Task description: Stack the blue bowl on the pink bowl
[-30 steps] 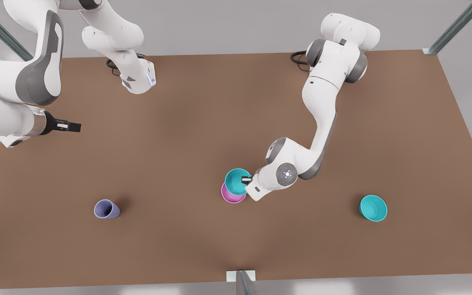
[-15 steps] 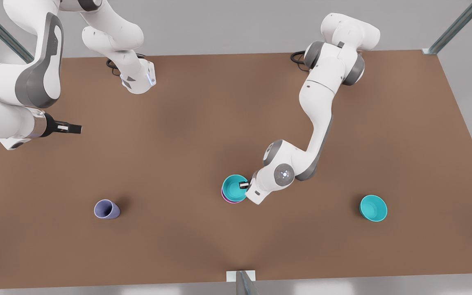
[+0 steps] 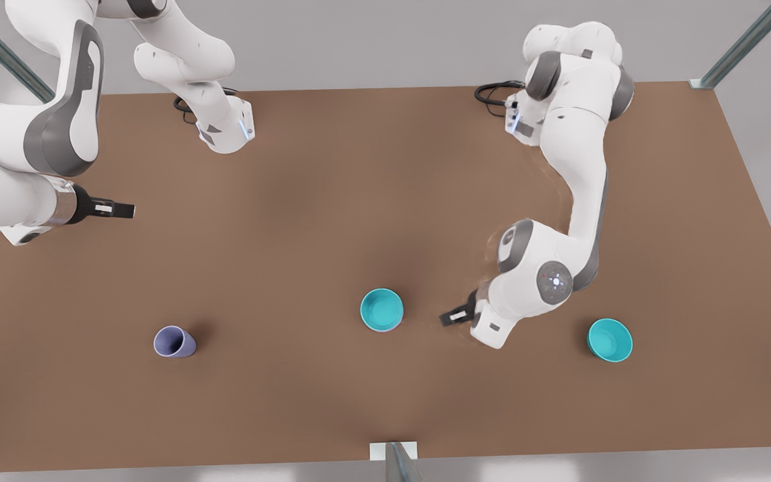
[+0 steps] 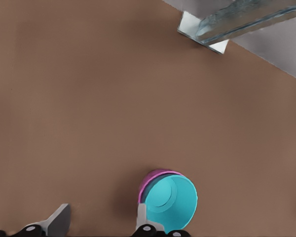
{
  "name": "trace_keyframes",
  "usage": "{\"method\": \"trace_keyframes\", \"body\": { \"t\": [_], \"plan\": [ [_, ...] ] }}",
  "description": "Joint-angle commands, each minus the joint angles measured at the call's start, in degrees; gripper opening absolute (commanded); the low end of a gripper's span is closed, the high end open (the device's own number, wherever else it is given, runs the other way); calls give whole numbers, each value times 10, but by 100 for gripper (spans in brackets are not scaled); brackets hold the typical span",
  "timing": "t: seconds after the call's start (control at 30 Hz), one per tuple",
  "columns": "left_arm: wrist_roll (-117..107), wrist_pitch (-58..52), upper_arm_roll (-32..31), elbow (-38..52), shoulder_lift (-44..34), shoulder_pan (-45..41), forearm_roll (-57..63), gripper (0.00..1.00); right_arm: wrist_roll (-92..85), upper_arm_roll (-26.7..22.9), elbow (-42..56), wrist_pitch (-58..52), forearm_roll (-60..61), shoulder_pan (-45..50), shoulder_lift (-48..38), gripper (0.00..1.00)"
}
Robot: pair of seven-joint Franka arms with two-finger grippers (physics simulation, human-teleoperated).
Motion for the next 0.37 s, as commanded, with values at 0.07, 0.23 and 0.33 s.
{"method": "trace_keyframes", "body": {
  "t": [0.07, 0.23, 0.33],
  "plan": [
    [229, -314, -1, 1, -107, 51, 193, 100, -2, -1, 0, 0, 1, 0, -1, 100],
    [357, -230, -14, -225, -286, 121, 206, 100, -1, -1, 0, -2, 1, -1, 0, 100],
    [357, -266, -14, -208, -283, 121, 202, 100, -1, -1, 0, -2, 1, -1, 1, 100]
  ]
}}
